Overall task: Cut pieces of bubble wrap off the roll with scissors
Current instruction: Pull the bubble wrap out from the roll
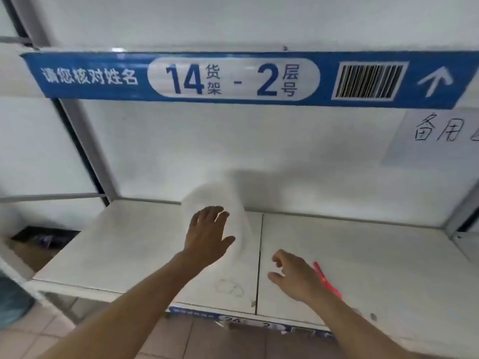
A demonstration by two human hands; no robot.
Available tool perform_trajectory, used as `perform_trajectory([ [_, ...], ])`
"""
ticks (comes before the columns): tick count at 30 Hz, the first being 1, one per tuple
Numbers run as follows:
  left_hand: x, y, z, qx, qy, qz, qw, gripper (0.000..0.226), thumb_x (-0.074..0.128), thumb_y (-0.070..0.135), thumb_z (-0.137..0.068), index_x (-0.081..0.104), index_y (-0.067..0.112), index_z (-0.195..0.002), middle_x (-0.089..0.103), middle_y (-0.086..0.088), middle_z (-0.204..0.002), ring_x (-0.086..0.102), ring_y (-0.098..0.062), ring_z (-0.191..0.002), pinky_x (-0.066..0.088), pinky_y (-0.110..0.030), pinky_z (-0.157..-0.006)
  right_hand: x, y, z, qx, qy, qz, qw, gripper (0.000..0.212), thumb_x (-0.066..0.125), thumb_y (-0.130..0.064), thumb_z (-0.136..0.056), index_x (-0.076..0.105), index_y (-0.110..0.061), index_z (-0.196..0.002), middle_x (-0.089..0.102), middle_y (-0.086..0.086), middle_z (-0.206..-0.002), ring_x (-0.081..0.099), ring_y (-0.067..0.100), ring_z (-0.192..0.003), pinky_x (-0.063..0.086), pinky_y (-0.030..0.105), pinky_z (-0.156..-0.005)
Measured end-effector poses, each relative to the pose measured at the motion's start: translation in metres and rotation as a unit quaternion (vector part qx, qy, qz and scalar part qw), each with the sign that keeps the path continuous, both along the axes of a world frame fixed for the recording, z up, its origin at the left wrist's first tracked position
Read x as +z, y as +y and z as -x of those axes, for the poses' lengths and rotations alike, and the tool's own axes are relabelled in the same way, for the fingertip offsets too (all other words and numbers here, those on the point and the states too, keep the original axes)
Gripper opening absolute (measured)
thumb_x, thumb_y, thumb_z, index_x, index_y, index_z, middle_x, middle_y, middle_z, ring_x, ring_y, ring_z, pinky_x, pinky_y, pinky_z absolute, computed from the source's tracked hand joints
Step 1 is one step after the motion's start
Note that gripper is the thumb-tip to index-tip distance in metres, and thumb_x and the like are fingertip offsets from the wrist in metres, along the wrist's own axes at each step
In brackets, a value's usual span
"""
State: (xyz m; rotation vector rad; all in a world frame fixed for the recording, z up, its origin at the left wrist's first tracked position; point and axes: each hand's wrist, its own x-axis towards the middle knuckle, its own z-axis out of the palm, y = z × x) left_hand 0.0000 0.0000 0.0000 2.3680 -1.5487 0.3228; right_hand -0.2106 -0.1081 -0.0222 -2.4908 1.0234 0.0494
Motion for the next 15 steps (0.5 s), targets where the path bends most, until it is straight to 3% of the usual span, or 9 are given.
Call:
perform_trajectory([
  [2, -0.011, -0.004, 0.000, 0.003, -0.060, -0.032, 0.998, 0.070, 0.077, 0.046, -0.074, 0.059, 0.009, -0.131, 0.054, -0.012, -0.141, 0.048, -0.034, -0.133, 0.035, -0.051, -0.110, -0.015, 0.002, -0.011, 0.005, -0.006, 0.002, 1.000, 0.046, 0.056, -0.043, -0.094, 0.046, -0.022, -0.133, 0.057, -0.002, -0.131, 0.056, 0.018, -0.118, 0.047, 0.036, -0.094],
  [5, -0.023, -0.010, -0.002, 0.022, -0.079, -0.107, 0.991, 0.081, 0.052, 0.054, -0.092, 0.023, 0.012, -0.154, 0.016, -0.008, -0.164, 0.010, -0.028, -0.151, 0.004, -0.048, -0.121, -0.029, -0.001, -0.026, 0.010, -0.009, 0.029, 0.999, 0.046, 0.056, -0.042, -0.094, 0.046, -0.022, -0.134, 0.057, -0.001, -0.130, 0.057, 0.019, -0.115, 0.048, 0.034, -0.090],
  [8, -0.036, -0.011, -0.003, 0.038, -0.066, -0.134, 0.988, 0.087, 0.048, 0.057, -0.093, 0.009, 0.011, -0.156, 0.005, -0.010, -0.165, 0.003, -0.028, -0.152, 0.005, -0.045, -0.122, -0.036, 0.001, -0.032, 0.012, -0.020, 0.054, 0.998, 0.046, 0.056, -0.041, -0.094, 0.046, -0.020, -0.134, 0.058, 0.002, -0.130, 0.056, 0.021, -0.115, 0.045, 0.033, -0.087],
  [15, -0.050, -0.008, 0.002, 0.040, -0.059, -0.117, 0.991, 0.097, 0.056, 0.057, -0.089, 0.006, 0.006, -0.155, 0.013, -0.010, -0.162, 0.009, -0.029, -0.150, 0.009, -0.043, -0.122, -0.053, 0.005, -0.034, -0.036, -0.082, 0.044, 0.995, 0.060, 0.062, -0.048, -0.089, 0.044, -0.017, -0.136, 0.055, 0.003, -0.133, 0.055, 0.022, -0.118, 0.047, 0.035, -0.091],
])
